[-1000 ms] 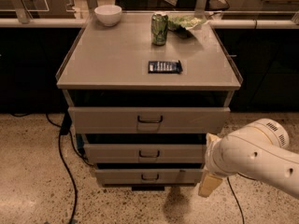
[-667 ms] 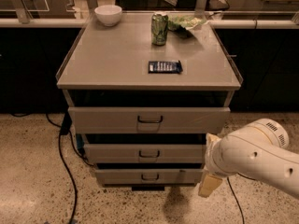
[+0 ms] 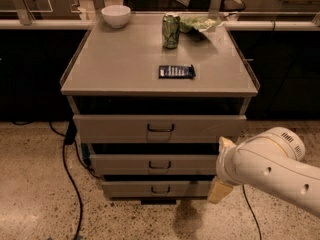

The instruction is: Open top drawer

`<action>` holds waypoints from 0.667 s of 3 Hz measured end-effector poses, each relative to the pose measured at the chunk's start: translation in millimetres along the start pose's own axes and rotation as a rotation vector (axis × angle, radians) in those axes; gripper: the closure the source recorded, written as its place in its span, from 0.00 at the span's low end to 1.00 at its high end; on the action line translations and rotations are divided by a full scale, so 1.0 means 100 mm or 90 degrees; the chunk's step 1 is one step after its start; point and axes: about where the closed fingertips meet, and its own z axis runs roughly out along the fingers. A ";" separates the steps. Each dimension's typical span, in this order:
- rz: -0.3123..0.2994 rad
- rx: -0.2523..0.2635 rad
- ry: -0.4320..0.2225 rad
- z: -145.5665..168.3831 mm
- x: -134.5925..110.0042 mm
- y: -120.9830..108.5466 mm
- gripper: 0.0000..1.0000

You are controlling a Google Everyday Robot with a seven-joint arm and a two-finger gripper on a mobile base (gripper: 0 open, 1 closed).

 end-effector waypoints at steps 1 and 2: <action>0.011 0.050 -0.012 -0.02 -0.11 -0.18 0.00; 0.008 0.110 -0.025 -0.02 -0.45 -0.51 0.00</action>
Offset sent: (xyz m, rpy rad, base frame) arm 0.0569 0.0260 0.0283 -0.0011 -0.2209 -0.0748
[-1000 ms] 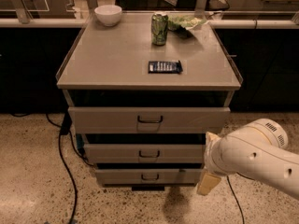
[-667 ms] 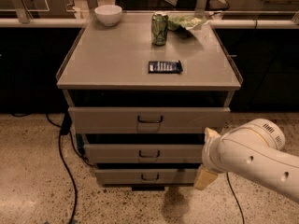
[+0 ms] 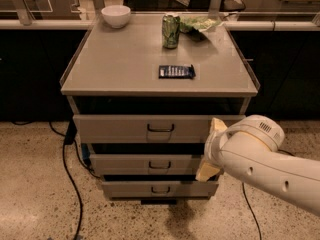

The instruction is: Open top drawer

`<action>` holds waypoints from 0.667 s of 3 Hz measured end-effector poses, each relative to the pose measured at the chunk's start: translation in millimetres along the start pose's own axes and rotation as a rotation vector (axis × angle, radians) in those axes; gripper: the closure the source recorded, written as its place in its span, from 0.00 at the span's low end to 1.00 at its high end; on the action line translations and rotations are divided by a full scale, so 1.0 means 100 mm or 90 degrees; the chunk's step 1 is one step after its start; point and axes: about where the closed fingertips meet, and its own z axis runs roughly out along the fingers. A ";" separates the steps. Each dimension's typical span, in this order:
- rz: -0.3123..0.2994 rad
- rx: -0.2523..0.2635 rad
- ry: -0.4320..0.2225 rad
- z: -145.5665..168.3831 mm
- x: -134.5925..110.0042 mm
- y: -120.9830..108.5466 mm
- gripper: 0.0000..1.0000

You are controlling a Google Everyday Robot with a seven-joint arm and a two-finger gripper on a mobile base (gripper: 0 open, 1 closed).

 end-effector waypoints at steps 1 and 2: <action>0.001 0.000 0.001 0.01 0.00 -0.01 0.00; 0.014 0.003 0.014 0.18 0.00 -0.15 0.00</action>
Offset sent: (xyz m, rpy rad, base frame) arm 0.0494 -0.0049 -0.0206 -0.0113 0.0157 -0.0683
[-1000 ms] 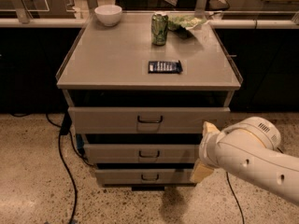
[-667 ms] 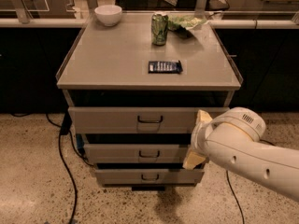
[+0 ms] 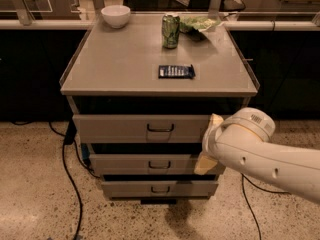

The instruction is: Open top drawer

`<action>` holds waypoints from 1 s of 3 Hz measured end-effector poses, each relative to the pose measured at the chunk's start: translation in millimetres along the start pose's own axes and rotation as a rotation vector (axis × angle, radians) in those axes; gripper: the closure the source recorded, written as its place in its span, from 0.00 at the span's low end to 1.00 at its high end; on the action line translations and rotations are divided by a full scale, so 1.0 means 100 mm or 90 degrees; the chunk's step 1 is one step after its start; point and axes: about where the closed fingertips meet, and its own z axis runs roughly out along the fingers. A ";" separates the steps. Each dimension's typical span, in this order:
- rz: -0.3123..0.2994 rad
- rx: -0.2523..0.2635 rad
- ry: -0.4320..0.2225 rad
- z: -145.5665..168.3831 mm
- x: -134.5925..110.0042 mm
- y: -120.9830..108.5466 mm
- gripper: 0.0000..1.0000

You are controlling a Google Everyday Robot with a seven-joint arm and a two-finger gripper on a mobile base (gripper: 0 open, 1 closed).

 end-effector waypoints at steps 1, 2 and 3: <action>0.008 0.013 0.016 0.23 -0.06 -0.16 0.00; 0.005 0.042 0.039 0.53 -0.17 -0.36 0.00; 0.005 0.041 0.038 0.53 -0.17 -0.36 0.00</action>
Offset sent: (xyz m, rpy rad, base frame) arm 0.0906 0.0141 -0.0337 -0.0914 -0.0550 -0.0783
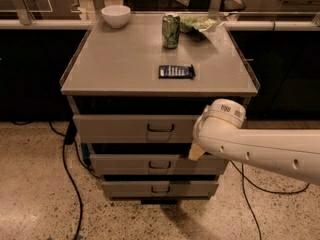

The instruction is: Open top drawer

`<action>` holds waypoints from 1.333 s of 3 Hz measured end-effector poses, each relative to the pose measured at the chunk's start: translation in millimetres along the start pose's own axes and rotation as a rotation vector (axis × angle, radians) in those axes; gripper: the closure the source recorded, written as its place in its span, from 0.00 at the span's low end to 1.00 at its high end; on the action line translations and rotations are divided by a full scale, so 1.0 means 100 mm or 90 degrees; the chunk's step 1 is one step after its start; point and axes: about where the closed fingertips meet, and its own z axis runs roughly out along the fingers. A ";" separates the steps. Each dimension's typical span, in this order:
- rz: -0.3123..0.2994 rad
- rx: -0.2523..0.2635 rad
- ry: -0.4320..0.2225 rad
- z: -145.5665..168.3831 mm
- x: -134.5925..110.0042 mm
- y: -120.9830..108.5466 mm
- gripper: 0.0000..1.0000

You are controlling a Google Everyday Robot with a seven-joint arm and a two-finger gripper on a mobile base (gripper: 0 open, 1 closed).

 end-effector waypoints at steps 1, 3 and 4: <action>-0.007 -0.010 -0.025 0.34 -0.07 0.05 0.00; -0.007 -0.010 -0.025 0.34 -0.07 0.05 0.26; -0.007 -0.010 -0.025 0.34 -0.07 0.05 0.49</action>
Offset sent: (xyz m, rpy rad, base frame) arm 0.0341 0.0136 -0.0462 0.0373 0.0018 0.0583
